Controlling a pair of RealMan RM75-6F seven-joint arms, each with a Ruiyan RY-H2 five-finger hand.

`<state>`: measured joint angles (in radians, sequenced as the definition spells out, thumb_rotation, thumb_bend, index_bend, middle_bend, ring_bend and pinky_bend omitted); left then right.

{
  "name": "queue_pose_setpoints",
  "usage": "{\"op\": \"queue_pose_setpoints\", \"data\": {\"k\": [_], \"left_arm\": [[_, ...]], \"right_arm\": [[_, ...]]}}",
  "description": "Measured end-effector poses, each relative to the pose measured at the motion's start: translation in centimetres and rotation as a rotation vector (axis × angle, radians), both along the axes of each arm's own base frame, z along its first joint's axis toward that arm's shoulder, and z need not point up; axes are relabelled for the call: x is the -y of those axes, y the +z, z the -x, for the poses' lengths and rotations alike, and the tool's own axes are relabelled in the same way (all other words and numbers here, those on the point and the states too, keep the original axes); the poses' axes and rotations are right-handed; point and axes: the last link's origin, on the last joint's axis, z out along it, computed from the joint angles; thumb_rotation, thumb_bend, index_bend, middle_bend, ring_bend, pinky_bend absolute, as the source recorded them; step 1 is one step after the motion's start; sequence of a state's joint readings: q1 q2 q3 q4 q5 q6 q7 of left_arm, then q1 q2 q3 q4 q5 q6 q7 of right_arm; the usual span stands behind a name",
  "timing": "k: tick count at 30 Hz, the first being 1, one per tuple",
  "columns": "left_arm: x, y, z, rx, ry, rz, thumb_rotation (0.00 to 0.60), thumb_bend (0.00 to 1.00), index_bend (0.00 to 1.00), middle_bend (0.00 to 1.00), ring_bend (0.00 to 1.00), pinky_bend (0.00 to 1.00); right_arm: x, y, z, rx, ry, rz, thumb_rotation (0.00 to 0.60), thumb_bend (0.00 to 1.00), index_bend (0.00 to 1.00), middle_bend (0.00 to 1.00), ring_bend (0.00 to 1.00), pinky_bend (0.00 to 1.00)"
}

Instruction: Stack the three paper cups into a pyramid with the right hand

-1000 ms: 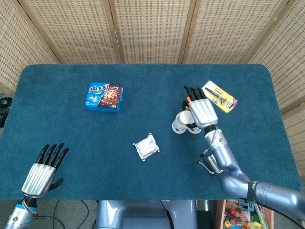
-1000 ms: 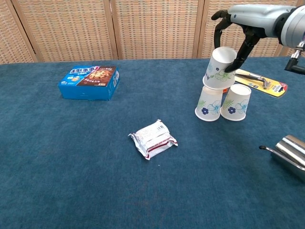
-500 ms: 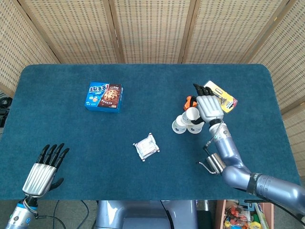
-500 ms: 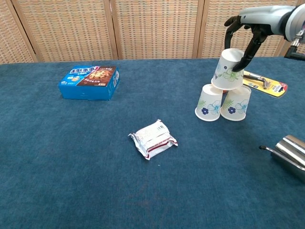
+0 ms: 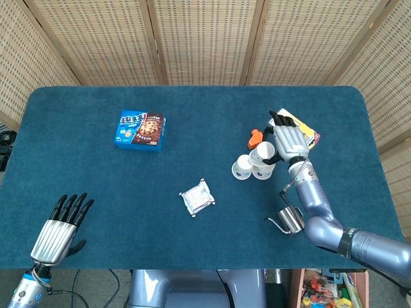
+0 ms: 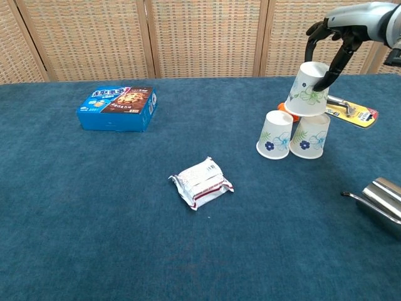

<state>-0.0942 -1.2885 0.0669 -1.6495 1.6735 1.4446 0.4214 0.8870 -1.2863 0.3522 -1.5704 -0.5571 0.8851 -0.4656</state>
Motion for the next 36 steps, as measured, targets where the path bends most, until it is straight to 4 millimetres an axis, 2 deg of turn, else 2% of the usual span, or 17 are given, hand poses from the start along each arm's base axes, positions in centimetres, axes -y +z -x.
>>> {"op": "queue_pose_setpoints", "data": {"k": [18, 24, 30, 36], "left_arm": [[0.0, 0.0, 0.1, -0.002, 0.003, -0.003, 0.600, 0.20, 0.00, 0.00, 0.00, 0.00], [0.0, 0.0, 0.1, -0.002, 0.003, -0.004, 0.600, 0.20, 0.00, 0.00, 0.00, 0.00], [0.0, 0.1, 0.1, -0.001, 0.004, -0.005, 0.600, 0.20, 0.00, 0.00, 0.00, 0.00], [0.0, 0.2, 0.1, 0.001, 0.005, -0.010, 0.600, 0.20, 0.00, 0.00, 0.00, 0.00]], "right_arm": [[0.2, -0.8, 0.9, -0.012, -0.008, -0.002, 0.600, 0.06, 0.55, 0.00, 0.00, 0.00], [0.1, -0.8, 1.2, -0.012, -0.020, -0.020, 0.600, 0.06, 0.35, 0.00, 0.00, 0.00], [-0.1, -0.5, 1.0, -0.010, -0.015, -0.025, 0.600, 0.06, 0.26, 0.00, 0.00, 0.00], [-0.3, -0.1, 0.8, -0.022, -0.008, -0.020, 0.600, 0.06, 0.23, 0.00, 0.00, 0.00]]}}
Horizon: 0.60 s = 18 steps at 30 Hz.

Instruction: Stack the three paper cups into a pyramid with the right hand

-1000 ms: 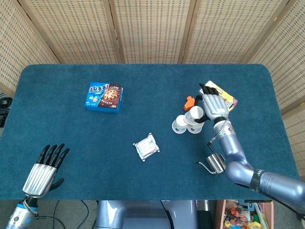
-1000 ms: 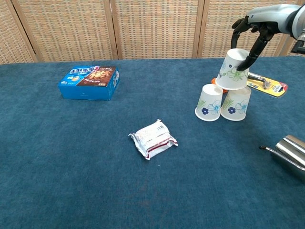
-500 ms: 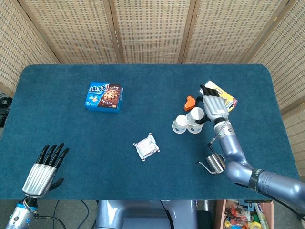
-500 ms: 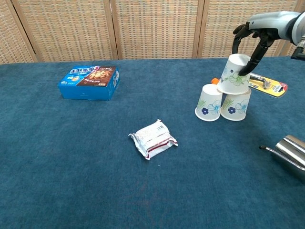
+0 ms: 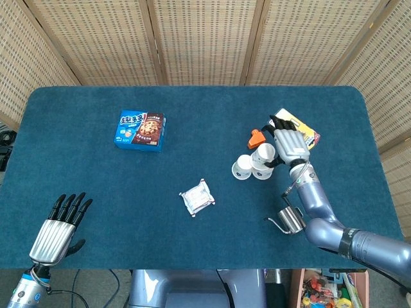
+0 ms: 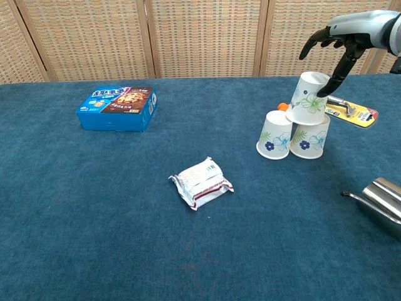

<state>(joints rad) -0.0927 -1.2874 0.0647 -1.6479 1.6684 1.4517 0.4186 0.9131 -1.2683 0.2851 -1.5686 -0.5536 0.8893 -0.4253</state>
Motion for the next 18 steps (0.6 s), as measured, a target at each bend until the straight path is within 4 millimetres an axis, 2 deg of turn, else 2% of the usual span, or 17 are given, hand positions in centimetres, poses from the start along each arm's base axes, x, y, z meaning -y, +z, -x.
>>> {"op": "queue_pose_setpoints", "data": {"k": [6, 11, 15, 18], "left_arm": [[0.0, 0.1, 0.0, 0.003, 0.002, -0.004, 0.600, 0.20, 0.00, 0.00, 0.00, 0.00], [0.0, 0.2, 0.0, 0.005, 0.001, -0.007, 0.600, 0.20, 0.00, 0.00, 0.00, 0.00], [0.1, 0.4, -0.1, 0.008, -0.005, -0.011, 0.600, 0.20, 0.00, 0.00, 0.00, 0.00], [0.2, 0.5, -0.2, 0.008, -0.010, -0.014, 0.600, 0.20, 0.00, 0.00, 0.00, 0.00]], "right_arm": [[-0.3, 0.7, 0.2, -0.054, 0.011, 0.019, 0.600, 0.06, 0.20, 0.00, 0.00, 0.00], [-1.0, 2.3, 0.7, -0.106, 0.009, 0.042, 0.600, 0.06, 0.16, 0.00, 0.00, 0.00], [-2.1, 3.6, 1.8, -0.147, 0.015, 0.088, 0.600, 0.06, 0.09, 0.00, 0.00, 0.00], [-3.7, 4.6, 3.2, -0.163, 0.036, 0.139, 0.600, 0.06, 0.06, 0.00, 0.00, 0.00]]}}
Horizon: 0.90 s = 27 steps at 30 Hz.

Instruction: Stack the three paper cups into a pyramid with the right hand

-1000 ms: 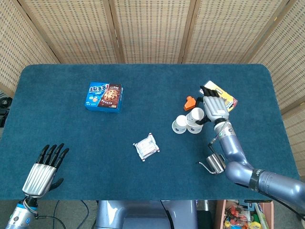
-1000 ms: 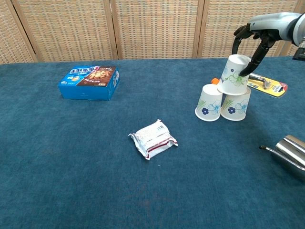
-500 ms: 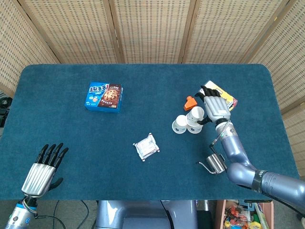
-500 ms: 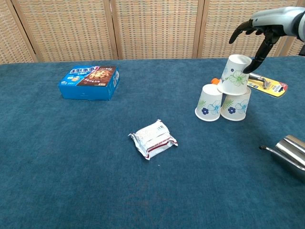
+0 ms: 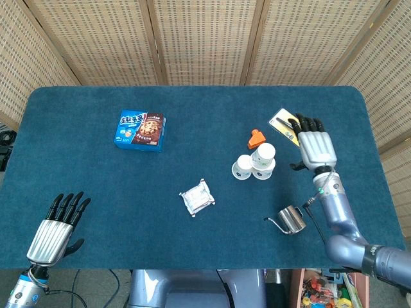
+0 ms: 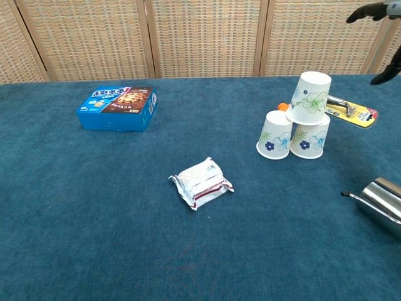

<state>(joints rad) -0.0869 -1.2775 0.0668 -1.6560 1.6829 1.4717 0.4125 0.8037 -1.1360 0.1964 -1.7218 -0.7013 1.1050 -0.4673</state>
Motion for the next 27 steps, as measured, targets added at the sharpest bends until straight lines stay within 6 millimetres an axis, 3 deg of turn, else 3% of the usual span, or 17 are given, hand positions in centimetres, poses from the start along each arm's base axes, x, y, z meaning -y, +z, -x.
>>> {"op": "queue_pose_setpoints", "data": {"k": [6, 16, 22, 27], "left_arm": [[0.2, 0.1, -0.2, -0.002, -0.008, -0.004, 0.600, 0.20, 0.00, 0.00, 0.00, 0.00], [0.7, 0.6, -0.1, -0.008, 0.007, -0.020, 0.600, 0.20, 0.00, 0.00, 0.00, 0.00], [0.9, 0.8, 0.2, -0.012, 0.022, -0.025, 0.600, 0.20, 0.00, 0.00, 0.00, 0.00], [1.0, 0.9, 0.3, -0.010, 0.019, -0.029, 0.600, 0.20, 0.00, 0.00, 0.00, 0.00]], "right_arm": [[-4.1, 0.9, 2.7, 0.018, 0.104, 0.067, 0.600, 0.06, 0.03, 0.00, 0.00, 0.00], [-13.2, -0.7, 8.6, 0.117, 0.148, 0.095, 0.600, 0.06, 0.00, 0.00, 0.00, 0.00], [-16.0, -1.1, 10.1, 0.148, 0.151, 0.146, 0.600, 0.06, 0.00, 0.00, 0.00, 0.00], [-16.7, -1.3, 10.8, 0.140, 0.150, 0.164, 0.600, 0.06, 0.00, 0.00, 0.00, 0.00]]}}
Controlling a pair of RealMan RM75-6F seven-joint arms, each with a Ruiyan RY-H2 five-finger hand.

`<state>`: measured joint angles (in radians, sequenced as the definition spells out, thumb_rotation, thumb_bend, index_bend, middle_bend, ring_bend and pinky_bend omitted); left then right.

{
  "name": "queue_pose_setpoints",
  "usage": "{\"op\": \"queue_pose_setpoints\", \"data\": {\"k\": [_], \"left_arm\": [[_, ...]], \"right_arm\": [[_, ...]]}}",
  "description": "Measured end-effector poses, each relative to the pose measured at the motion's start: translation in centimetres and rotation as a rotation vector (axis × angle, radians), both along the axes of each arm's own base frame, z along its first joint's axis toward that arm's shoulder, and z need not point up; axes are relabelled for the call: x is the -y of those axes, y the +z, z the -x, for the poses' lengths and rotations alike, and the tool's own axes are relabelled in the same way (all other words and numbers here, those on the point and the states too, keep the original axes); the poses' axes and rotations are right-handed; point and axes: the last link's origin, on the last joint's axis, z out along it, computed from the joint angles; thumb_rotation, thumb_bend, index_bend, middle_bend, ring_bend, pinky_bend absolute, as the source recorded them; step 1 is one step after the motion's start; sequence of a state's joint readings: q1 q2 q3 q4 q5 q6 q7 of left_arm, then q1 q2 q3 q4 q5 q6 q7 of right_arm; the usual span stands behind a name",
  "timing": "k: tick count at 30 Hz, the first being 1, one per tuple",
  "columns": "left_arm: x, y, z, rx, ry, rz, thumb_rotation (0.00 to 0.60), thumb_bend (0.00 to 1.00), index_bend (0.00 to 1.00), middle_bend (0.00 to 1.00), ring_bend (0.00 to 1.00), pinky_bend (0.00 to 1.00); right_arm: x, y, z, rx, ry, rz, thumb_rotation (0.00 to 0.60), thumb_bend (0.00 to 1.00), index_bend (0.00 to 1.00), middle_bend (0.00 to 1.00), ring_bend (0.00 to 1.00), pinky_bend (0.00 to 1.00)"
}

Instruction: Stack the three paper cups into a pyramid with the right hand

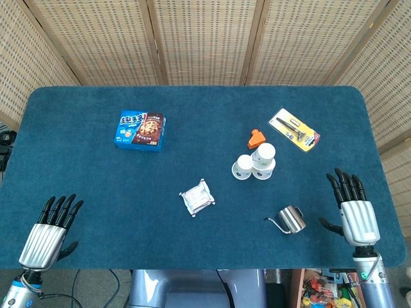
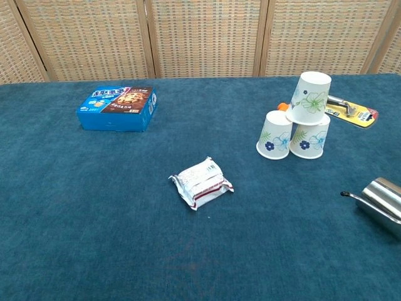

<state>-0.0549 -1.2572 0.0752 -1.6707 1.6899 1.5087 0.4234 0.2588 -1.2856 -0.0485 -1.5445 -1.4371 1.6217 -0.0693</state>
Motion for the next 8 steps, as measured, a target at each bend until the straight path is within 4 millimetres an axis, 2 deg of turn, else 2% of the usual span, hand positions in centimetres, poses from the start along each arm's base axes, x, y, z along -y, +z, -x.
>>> {"op": "queue_pose_setpoints", "data": {"k": [8], "left_arm": [[0.05, 0.30, -0.19, 0.007, -0.017, -0.010, 0.600, 0.20, 0.00, 0.00, 0.00, 0.00]], "right_arm": [[0.04, -0.29, -0.02, 0.014, 0.002, -0.021, 0.600, 0.06, 0.00, 0.00, 0.00, 0.00]]}}
